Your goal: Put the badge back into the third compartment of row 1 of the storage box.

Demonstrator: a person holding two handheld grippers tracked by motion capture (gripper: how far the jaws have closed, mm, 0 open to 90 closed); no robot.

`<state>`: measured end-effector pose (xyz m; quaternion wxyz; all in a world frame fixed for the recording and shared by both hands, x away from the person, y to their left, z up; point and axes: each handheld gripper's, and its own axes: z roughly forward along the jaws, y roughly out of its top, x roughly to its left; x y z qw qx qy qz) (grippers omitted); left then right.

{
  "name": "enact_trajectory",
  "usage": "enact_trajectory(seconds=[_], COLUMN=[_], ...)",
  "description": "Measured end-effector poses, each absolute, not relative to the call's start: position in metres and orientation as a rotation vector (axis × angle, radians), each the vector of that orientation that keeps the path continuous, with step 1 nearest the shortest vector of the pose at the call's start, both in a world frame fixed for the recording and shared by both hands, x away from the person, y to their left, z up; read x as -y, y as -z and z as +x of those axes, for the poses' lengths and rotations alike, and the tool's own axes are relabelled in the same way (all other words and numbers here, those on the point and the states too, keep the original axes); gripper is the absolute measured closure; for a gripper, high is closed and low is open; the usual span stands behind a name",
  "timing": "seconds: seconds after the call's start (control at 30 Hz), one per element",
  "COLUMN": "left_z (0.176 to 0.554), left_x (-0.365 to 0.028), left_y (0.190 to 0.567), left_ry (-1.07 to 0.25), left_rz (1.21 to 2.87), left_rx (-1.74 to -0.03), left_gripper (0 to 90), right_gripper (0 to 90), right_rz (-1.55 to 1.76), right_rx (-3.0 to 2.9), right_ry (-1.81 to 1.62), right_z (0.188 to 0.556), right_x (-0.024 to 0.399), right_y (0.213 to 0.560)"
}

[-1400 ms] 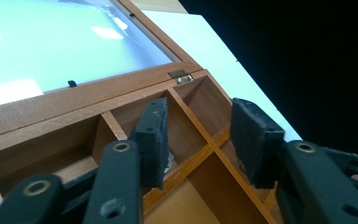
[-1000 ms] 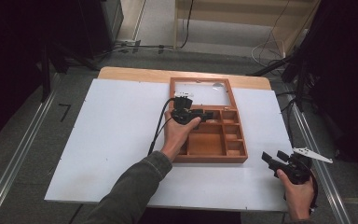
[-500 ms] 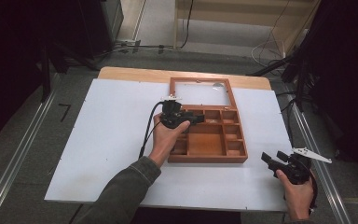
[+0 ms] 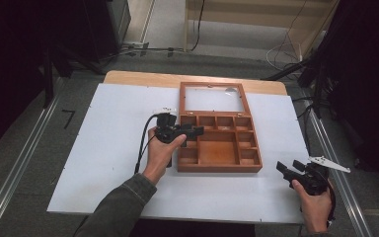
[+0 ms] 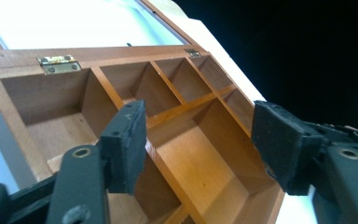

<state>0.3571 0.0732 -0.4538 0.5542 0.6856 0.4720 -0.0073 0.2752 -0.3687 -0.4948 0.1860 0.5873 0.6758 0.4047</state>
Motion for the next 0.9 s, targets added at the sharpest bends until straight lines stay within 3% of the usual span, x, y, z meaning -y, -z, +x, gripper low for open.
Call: enact_trajectory(seconds=[0.9], left_z=[0.314], left_x=[-0.142], left_y=[0.469], left_ry=[-0.025], left_rz=[1.56], left_rx=[-1.18], left_gripper=[26.0], right_gripper=[24.3], right_rz=[1.654], right_rx=[-1.907], right_ry=[-1.124], right_z=[0.273], right_x=[0.368], right_y=[0.496])
